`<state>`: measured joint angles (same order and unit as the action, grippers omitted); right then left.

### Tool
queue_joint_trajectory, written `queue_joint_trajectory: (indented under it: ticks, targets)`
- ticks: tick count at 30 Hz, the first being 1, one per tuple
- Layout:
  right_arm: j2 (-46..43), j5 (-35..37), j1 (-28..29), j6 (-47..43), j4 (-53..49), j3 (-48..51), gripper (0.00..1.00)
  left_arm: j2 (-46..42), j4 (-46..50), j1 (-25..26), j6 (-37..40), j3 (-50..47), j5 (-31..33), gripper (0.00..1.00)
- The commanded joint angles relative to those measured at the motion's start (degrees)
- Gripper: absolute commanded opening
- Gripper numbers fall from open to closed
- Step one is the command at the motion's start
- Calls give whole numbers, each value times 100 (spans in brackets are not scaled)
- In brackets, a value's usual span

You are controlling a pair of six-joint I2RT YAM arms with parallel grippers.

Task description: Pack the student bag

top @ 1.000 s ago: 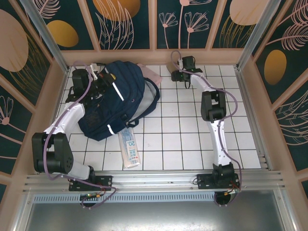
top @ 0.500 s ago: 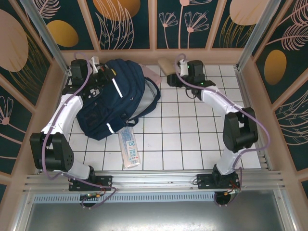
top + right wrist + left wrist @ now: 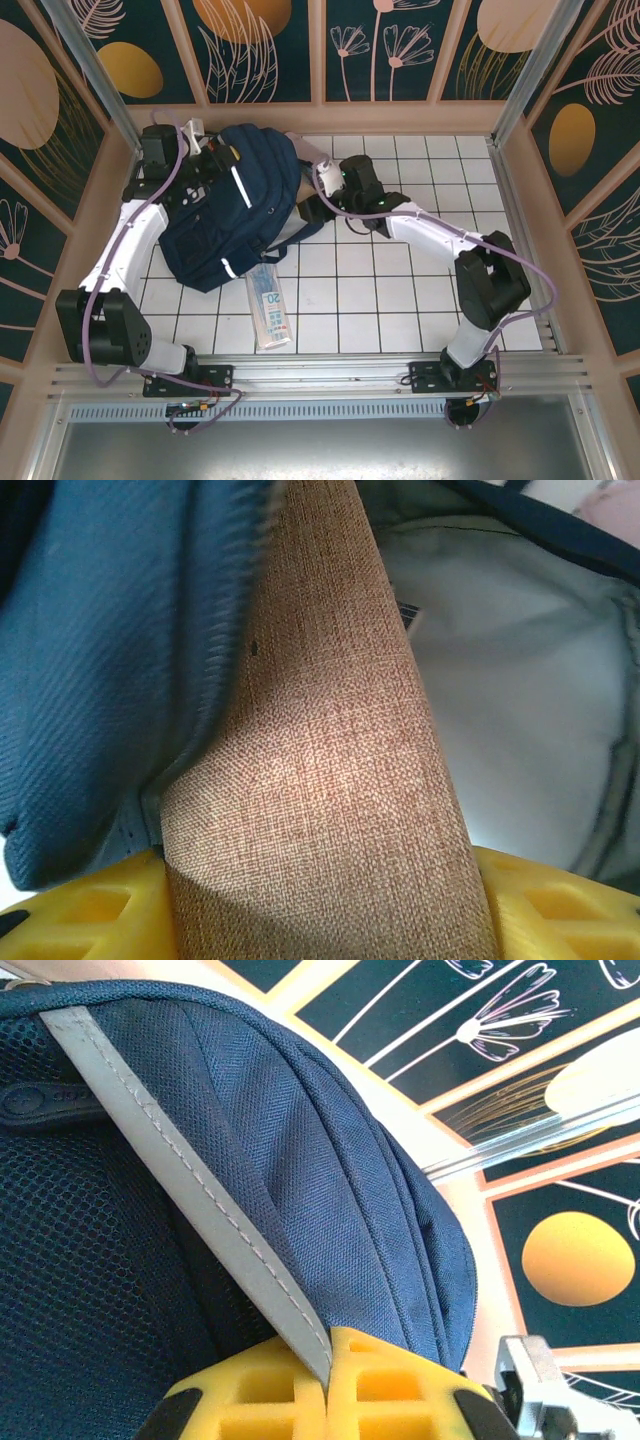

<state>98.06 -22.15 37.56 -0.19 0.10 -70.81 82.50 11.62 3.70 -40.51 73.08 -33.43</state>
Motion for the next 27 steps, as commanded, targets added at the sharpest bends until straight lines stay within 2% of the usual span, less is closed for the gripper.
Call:
queue_joint_trajectory:
  ticks: [1, 4, 10, 12, 14, 17, 27]
  targets:
    - [186, -106, 268, -637, 675, -61, 28, -459, -775, 43, 132, 190, -318, 0]
    - [685, 113, 492, -907, 790, -518, 29, -529, -775, 43, 128, 211, -275, 0]
    - [2151, -69, 822, -1236, 436, -2093, 32, -546, -771, 43, 80, 324, -224, 0]
    - [2519, -47, 998, -1267, 275, -2494, 39, -520, -759, 47, 61, 354, -223, 0]
    - [2742, 148, 1196, -1357, 192, -2756, 54, -495, -751, 39, 75, 370, -193, 0]
    - [2735, 387, 1289, -1373, 345, -2635, 72, -459, -705, 36, 95, 391, -159, 0]
    - [1958, 276, 827, -834, 1145, -1575, 88, -463, -626, 18, 151, 365, 102, 0]
